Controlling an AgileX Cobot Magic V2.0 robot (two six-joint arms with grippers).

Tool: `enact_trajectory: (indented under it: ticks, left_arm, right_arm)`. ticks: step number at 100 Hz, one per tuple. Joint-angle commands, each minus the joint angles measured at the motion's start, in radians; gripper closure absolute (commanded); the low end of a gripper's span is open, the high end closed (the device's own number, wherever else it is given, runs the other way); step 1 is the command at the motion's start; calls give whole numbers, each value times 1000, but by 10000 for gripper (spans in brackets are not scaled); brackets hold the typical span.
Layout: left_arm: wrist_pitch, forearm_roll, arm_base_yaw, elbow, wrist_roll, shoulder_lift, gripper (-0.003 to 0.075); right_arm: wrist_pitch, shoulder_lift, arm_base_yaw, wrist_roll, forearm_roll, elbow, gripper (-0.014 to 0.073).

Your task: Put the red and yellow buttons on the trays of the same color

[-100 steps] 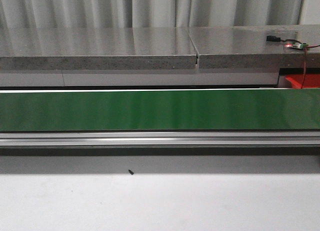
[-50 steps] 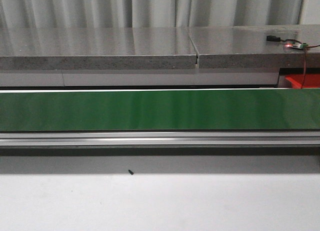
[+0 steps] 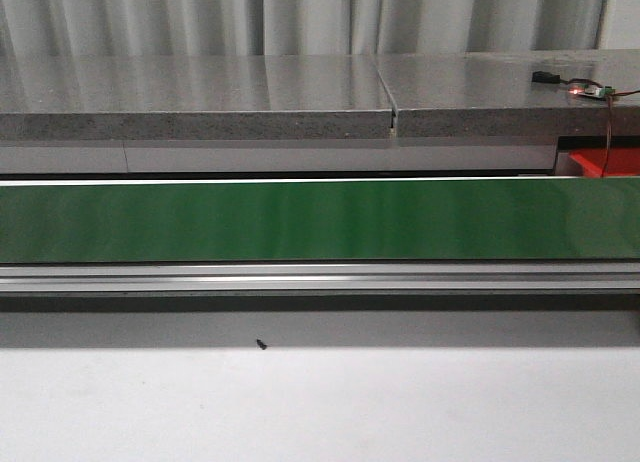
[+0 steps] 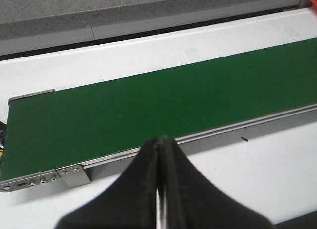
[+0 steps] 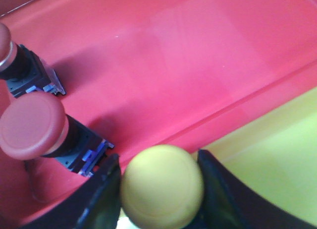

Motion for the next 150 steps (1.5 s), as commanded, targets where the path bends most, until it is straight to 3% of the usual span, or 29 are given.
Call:
enact_trajectory:
  ticks: [1,16,57,71,85,110,150]
  left_arm:
    - [-70,-25,-6,-25,2,6,739]
    - [-70,-25,-6,-25,2,6,739]
    - [-70,-25,-6,-25,2,6,739]
    - [-70,-25,-6,-25,2,6,739]
    - [-70,-25,-6,-25,2,6,739]
    - [-70,-25,-6,-25,2,6,739]
    - [-70,-25,-6,-25,2,6,739]
  right_arm:
    - [24,-41,-7,-17,-5,-28,124]
    - [24,-47,-7,-17,-5,-28,21]
    - [8,-217,-7,-17,-5,31,22]
    - [89,-325,-4,-21,-5,45,33]
    - [172,-450,1,-28,-5,47,173]
    - [318,-487,113,-80,-5,47,667]
    - [280,-632,302,-93,-6,85,652]
